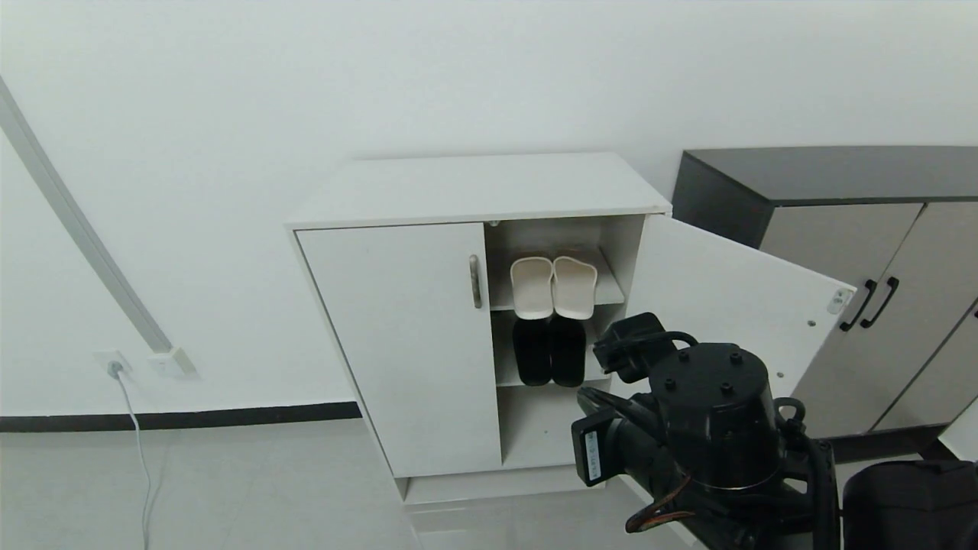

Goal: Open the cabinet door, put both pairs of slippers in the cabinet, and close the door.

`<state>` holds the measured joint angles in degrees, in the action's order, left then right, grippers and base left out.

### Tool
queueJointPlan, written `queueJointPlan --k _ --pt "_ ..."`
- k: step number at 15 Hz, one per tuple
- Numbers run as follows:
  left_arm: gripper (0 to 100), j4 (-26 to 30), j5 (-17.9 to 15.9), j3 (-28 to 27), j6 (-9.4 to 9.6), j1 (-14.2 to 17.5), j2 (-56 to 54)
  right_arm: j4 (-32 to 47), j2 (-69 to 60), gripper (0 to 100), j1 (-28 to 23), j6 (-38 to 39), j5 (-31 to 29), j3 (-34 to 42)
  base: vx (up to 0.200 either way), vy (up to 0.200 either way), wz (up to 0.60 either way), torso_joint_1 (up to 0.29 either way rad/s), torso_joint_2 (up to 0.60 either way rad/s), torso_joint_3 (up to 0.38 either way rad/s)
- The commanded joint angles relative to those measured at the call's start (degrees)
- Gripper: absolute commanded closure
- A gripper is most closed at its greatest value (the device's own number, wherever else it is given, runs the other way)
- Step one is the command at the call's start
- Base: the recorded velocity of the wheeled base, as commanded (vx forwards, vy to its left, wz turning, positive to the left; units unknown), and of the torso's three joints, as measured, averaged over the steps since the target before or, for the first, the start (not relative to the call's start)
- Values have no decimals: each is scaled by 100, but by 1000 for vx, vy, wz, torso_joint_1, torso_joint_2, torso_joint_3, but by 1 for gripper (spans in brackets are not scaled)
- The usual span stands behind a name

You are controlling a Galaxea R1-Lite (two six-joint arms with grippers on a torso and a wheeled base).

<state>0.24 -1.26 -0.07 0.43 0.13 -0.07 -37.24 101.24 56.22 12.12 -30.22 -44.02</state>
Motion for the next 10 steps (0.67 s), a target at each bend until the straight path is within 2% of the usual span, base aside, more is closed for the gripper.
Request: queueJointPlan --k 1,10 --pt "100 2 3 -1 1 4 7 -2 -8 100 -6 1 -1 -1 0 0 0 193 -505 -310" --pt "100 2 -6 7 1 4 7 -11 -61 100 -15 1 -19 43 0 0 0 216 -532 -314"
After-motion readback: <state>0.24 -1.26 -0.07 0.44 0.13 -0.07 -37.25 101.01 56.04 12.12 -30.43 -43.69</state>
